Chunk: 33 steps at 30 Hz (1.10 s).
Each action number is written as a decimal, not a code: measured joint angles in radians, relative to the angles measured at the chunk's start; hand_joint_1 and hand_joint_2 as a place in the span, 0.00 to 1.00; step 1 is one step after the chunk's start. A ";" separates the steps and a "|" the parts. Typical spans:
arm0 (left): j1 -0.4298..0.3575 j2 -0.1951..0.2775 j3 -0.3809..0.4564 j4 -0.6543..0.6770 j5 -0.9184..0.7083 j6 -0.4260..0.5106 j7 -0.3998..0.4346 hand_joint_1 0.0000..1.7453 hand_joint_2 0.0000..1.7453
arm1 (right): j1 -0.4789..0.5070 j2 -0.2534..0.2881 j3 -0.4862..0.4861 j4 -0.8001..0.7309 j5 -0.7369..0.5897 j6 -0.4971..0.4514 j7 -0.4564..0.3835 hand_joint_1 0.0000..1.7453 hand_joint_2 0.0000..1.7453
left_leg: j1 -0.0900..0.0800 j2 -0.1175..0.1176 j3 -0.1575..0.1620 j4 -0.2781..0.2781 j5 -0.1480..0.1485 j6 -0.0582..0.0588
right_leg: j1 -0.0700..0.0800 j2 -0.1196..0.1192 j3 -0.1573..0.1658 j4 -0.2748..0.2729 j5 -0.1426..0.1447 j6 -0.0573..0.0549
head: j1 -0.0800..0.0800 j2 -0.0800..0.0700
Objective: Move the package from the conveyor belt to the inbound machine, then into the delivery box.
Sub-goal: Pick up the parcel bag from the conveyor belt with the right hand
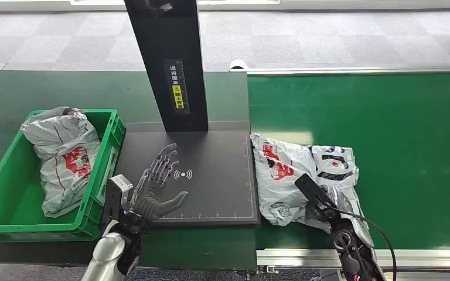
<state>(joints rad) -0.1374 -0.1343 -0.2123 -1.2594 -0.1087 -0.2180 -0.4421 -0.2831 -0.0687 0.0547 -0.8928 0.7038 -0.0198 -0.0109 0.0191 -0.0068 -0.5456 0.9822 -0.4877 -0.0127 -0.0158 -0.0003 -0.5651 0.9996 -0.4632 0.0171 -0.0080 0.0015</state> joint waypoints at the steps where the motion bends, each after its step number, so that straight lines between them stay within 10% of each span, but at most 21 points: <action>1: 0.000 0.000 0.000 -0.001 0.000 0.000 0.000 0.00 1.00 | 0.004 0.001 -0.001 -0.008 -0.001 0.000 -0.001 1.00 1.00 | 0.000 0.000 0.000 0.000 0.000 0.000 | 0.000 0.000 0.000 0.000 0.000 0.000 | 0.000 0.000; 18: -0.013 -0.005 0.011 0.009 -0.004 -0.016 -0.052 0.00 1.00 | 0.179 0.056 -0.061 -0.461 -0.199 -0.208 -0.386 1.00 1.00 | 0.000 0.000 -0.008 0.000 0.000 0.000 | 0.000 0.000 -0.009 0.000 0.000 0.000 | 0.000 0.000; 26: -0.056 -0.022 0.010 0.047 0.008 0.042 -0.083 0.00 1.00 | 0.267 0.152 -0.193 -0.735 -0.557 -0.512 -0.676 1.00 1.00 | 0.000 0.001 -0.009 0.000 0.000 0.000 | 0.000 0.001 -0.009 0.000 0.000 0.000 | 0.000 0.000; 33: -0.071 -0.037 0.028 0.028 0.050 0.308 -0.161 0.00 1.00 | 0.285 0.158 -0.142 -0.883 -0.308 -0.650 -0.678 1.00 1.00 | 0.000 0.003 -0.008 0.000 0.000 0.000 | 0.000 0.002 -0.009 0.001 0.000 0.000 | 0.000 0.000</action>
<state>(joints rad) -0.2084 -0.1716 -0.1846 -1.2312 -0.0588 0.0900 -0.6030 0.0019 0.0895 -0.0873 -1.7757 0.3963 -0.6702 -0.6893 0.0194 -0.0038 -0.5537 0.9820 -0.4878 -0.0129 -0.0155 0.0020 -0.5738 1.0006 -0.4629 0.0167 -0.0079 0.0015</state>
